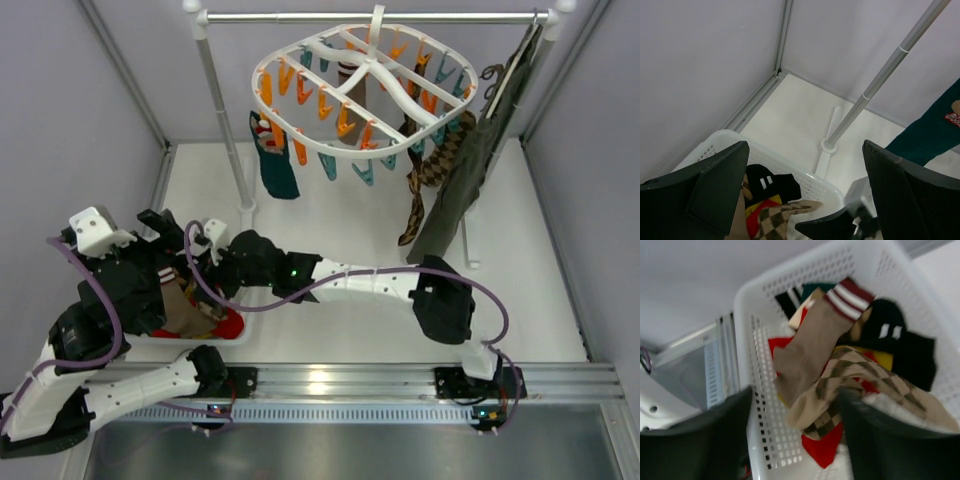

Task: Remove the socks clipped to the hanger

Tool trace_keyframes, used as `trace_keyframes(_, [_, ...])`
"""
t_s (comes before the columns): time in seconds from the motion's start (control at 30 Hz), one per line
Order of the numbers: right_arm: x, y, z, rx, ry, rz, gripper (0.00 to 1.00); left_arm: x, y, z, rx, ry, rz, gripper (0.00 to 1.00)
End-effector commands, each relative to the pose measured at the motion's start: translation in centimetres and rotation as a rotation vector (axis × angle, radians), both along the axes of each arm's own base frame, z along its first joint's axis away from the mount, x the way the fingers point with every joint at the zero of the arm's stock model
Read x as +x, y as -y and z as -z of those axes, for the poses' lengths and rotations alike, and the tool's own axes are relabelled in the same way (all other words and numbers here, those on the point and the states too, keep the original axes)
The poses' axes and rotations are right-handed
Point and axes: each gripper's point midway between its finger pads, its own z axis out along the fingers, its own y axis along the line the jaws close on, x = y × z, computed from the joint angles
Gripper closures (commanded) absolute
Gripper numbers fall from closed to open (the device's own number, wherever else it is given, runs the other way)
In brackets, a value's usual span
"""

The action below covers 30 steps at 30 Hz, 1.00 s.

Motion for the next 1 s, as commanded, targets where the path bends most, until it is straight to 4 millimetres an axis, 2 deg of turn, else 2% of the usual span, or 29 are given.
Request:
trace_keyframes(0.0, [-3.2, -1.0, -3.5, 0.043, -0.002, -0.092, 0.25, -0.4, -0.8, -0.2, 0.022, -0.006, -0.024, 0.01])
trace_keyframes(0.07, [-2.7, -0.4, -4.3, 0.044, 0.028, -0.071, 0.21, -0.2, -0.5, 0.0, 0.023, -0.008, -0.009, 0.01])
trace_keyframes(0.1, [-2.6, 0.6, -5.6, 0.056, 0.046, -0.058, 0.16, -0.3, -0.5, 0.0, 0.016, -0.005, -0.001, 0.02])
trace_keyframes(0.17, [-2.0, 2.7, -5.6, 0.025, 0.058, -0.002, 0.12, -0.2, 0.2, 0.0, -0.008, 0.005, 0.05, 0.02])
trace_keyframes(0.2, [-2.1, 4.9, -5.9, 0.018, 0.064, 0.018, 0.11, -0.1, 0.5, 0.0, -0.017, 0.008, 0.072, 0.02])
trace_keyframes(0.27, [-0.6, 7.7, -6.3, 0.028, 0.086, 0.112, 0.11, -0.1, 1.7, 0.1, -0.05, 0.02, 0.164, 0.01])
trace_keyframes(0.3, [-0.1, 10.7, -5.9, 0.017, 0.096, 0.168, 0.1, 0.0, 2.3, 0.3, -0.051, 0.018, 0.194, 0.02])
trace_keyframes(0.37, [0.4, 13.9, -5.8, 0.016, 0.104, 0.232, 0.1, 0.2, 3.7, 0.7, -0.049, 0.009, 0.26, 0.02])
trace_keyframes(0.4, [0.2, 16.6, -5.5, 0.013, 0.108, 0.261, 0.1, 0.5, 4.5, 1.2, -0.033, -0.006, 0.284, 0.01])
trace_keyframes(0.47, [0.9, 20.0, -4.9, -0.012, 0.121, 0.347, 0.09, 0.8, 5.9, 1.8, -0.015, -0.027, 0.33, 0.02])
trace_keyframes(0.5, [0.9, 22.6, -5.0, -0.002, 0.129, 0.391, 0.09, 1.0, 7.0, 2.4, -0.005, -0.043, 0.373, 0.01])
trace_keyframes(0.53, [2.0, 24.9, -4.5, -0.032, 0.145, 0.488, 0.09, 1.2, 7.9, 2.8, -0.005, -0.056, 0.394, 0.02])
trace_keyframes(0.57, [2.3, 26.5, -4.4, -0.035, 0.147, 0.543, 0.09, 1.3, 8.4, 3.2, -0.007, -0.064, 0.41, 0.02])
trace_keyframes(0.6, [2.4, 29.0, -4.2, -0.036, 0.155, 0.59, 0.09, 1.3, 9.3, 3.5, -0.011, -0.075, 0.444, 0.02])
trace_keyframes(0.63, [2.8, 30.5, -4.2, -0.034, 0.163, 0.634, 0.09, 1.5, 10.2, 4.4, 0.001, -0.097, 0.461, 0.01])
trace_keyframes(0.77, [2.9, 34.8, -4.4, 0.003, 0.157, 0.688, 0.09, 2.5, 13.9, 6.2, -0.009, -0.157, 0.531, 0.02])
trace_keyframes(0.8, [2.7, 35.8, -5.4, 0.035, 0.161, 0.697, 0.09, 2.7, 14.8, 6.5, 0.001, -0.163, 0.551, 0.01])
trace_keyframes(0.83, [2.6, 36.6, -5.2, 0.02, 0.161, 0.702, 0.08, 3.1, 16.5, 6.0, -0.015, -0.141, 0.6, 0.01])
trace_keyframes(0.87, [2.4, 37.0, -5.4, 0.023, 0.165, 0.697, 0.07, 3.9, 18.1, 7.5, 0.051, -0.173, 0.617, 0.02])
trace_keyframes(0.9, [2.0, 37.5, -6.1, 0.048, 0.168, 0.686, 0.07, 4.4, 19.0, 7.9, 0.078, -0.17, 0.631, 0.02])
trace_keyframes(0.93, [1.4, 37.4, -6.2, 0.05, 0.172, 0.647, 0.07, 5.3, 20.3, 7.2, 0.112, -0.12, 0.647, 0.01])
trace_keyframes(0.97, [1.0, 37.4, -6.4, 0.059, 0.174, 0.619, 0.06, 6.2, 21.4, 8.7, 0.163, -0.142, 0.643, 0.01])
